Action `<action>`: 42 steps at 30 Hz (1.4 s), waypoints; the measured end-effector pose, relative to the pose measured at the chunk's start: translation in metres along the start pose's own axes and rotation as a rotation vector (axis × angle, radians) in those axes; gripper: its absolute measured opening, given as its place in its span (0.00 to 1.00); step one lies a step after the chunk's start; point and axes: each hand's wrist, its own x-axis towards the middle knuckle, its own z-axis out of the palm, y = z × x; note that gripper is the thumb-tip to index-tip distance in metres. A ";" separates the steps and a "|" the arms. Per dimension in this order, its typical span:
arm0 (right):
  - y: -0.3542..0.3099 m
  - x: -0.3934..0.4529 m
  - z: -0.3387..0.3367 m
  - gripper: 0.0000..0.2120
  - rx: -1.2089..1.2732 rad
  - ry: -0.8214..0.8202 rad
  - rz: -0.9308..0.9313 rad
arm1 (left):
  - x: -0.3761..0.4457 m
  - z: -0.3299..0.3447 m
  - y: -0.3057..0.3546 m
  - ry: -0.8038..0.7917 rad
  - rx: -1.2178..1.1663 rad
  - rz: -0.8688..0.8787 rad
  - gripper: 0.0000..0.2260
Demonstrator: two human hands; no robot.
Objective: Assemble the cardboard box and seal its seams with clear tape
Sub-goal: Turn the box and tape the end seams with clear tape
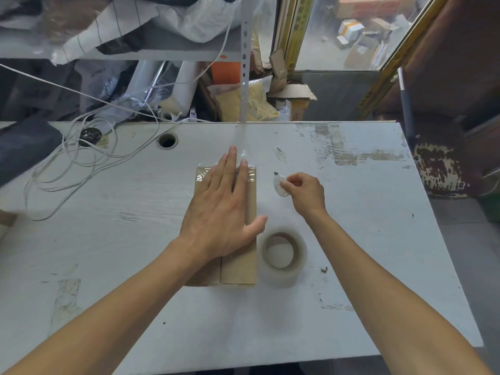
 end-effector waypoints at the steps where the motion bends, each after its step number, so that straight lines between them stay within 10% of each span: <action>1: 0.005 0.001 0.002 0.06 -0.026 0.002 0.003 | 0.000 0.000 0.000 -0.001 0.001 0.000 0.45; 12: 0.016 -0.007 0.009 0.12 -0.178 0.023 -0.024 | 0.000 0.001 0.001 0.001 0.016 -0.003 0.45; 19: -0.079 -0.062 -0.011 0.06 0.187 0.030 -0.429 | -0.001 -0.001 0.002 0.021 -0.054 -0.019 0.45; 32: -0.082 -0.079 0.010 0.14 -0.088 -0.034 -0.671 | -0.004 -0.016 -0.048 0.463 -0.542 -0.122 0.28; 42: -0.092 -0.065 0.029 0.09 -0.090 0.001 -0.560 | 0.018 -0.003 -0.067 0.303 -0.714 0.076 0.29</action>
